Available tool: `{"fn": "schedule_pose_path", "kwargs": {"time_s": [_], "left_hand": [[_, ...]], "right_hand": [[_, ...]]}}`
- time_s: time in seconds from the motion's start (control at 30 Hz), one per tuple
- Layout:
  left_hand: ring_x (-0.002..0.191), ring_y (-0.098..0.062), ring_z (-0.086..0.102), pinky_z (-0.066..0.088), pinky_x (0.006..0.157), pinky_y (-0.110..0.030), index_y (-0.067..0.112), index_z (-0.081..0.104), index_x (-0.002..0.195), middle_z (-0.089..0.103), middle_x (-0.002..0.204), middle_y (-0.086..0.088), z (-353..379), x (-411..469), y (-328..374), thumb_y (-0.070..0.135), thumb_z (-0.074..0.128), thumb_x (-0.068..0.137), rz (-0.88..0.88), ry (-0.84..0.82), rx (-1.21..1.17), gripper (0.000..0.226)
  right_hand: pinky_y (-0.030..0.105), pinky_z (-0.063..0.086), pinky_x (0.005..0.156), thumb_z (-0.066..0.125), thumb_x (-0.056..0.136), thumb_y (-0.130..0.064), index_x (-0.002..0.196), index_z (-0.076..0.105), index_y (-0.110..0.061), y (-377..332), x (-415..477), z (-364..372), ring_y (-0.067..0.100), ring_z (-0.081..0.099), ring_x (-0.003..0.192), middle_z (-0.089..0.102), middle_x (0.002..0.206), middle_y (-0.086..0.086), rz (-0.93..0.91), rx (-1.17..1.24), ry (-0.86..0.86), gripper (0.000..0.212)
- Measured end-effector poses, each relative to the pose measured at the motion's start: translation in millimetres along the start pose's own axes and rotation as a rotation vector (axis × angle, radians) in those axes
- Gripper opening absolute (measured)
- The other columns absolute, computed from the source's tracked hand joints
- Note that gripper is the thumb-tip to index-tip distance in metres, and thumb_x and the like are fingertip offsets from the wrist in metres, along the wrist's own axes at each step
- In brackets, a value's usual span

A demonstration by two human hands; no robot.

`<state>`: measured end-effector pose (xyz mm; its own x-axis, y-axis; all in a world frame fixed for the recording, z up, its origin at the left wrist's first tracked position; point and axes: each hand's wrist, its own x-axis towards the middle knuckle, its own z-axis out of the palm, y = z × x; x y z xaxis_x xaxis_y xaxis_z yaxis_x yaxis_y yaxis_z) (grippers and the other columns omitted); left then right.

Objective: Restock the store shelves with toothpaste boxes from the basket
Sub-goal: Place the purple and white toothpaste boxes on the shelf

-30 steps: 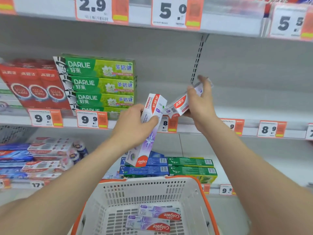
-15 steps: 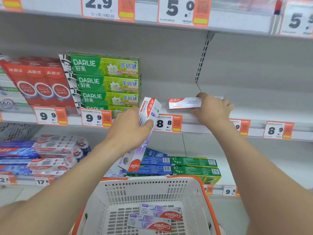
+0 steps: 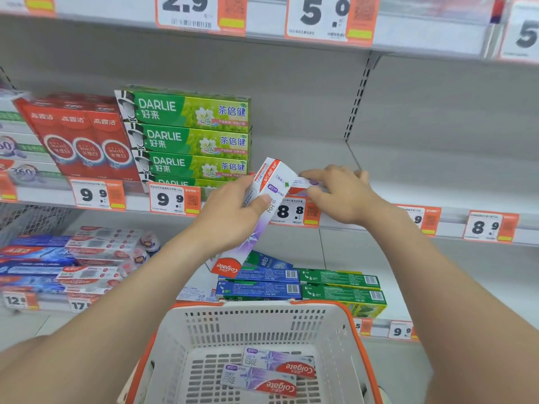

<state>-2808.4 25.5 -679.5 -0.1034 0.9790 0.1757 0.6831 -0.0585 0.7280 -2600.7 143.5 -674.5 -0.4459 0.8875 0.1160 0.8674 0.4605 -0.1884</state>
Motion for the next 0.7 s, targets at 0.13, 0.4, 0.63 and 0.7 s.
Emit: {"fn": "schedule_pose_path", "kwargs": {"time_s": [0.13, 0.4, 0.63, 0.7], "left_hand": [[0.105, -0.004, 0.069, 0.054, 0.098, -0.036, 0.029, 0.065, 0.137, 0.074, 0.117, 0.013, -6.2, 2.1, -1.4, 0.041, 0.061, 0.103, 0.056, -0.183, -0.168, 0.036], [0.099, -0.011, 0.073, 0.060, 0.092, -0.046, 0.032, 0.063, 0.132, 0.074, 0.114, 0.011, -10.9, -1.9, 0.3, 0.063, 0.077, 0.081, 0.132, -0.131, -0.185, 0.061], [0.088, -0.012, 0.076, 0.063, 0.077, -0.041, 0.025, 0.056, 0.124, 0.072, 0.112, 0.010, -13.7, -15.7, 5.4, 0.016, 0.084, 0.087, 0.272, 0.029, -0.199, 0.048], [0.073, -0.022, 0.077, 0.062, 0.064, -0.042, 0.021, 0.059, 0.121, 0.075, 0.105, 0.002, -10.4, -15.6, 10.3, 0.016, 0.078, 0.094, 0.223, 0.008, -0.321, 0.034]], "right_hand": [[0.034, 0.048, 0.101, 0.040, 0.084, -0.037, 0.136, 0.067, -0.029, -18.5, -22.9, -15.8, 0.013, 0.063, 0.115, 0.073, 0.117, 0.001, -0.023, 0.750, 0.163, 0.059], [0.031, 0.051, 0.046, 0.070, 0.098, -0.013, 0.114, 0.070, -0.010, -13.5, -59.2, -31.2, 0.027, 0.063, 0.068, 0.070, 0.090, 0.009, 0.122, 1.190, 0.195, 0.016], [0.025, 0.043, 0.046, 0.061, 0.093, -0.023, 0.088, 0.057, -0.011, -7.9, -73.6, -43.0, 0.022, 0.052, 0.048, 0.063, 0.064, 0.008, 0.630, 1.591, 0.134, 0.013], [0.028, 0.044, 0.052, 0.061, 0.093, -0.034, 0.093, 0.057, -0.014, -7.2, -75.1, -45.6, 0.023, 0.054, 0.051, 0.063, 0.066, 0.007, 0.620, 1.601, 0.126, 0.021]]}}
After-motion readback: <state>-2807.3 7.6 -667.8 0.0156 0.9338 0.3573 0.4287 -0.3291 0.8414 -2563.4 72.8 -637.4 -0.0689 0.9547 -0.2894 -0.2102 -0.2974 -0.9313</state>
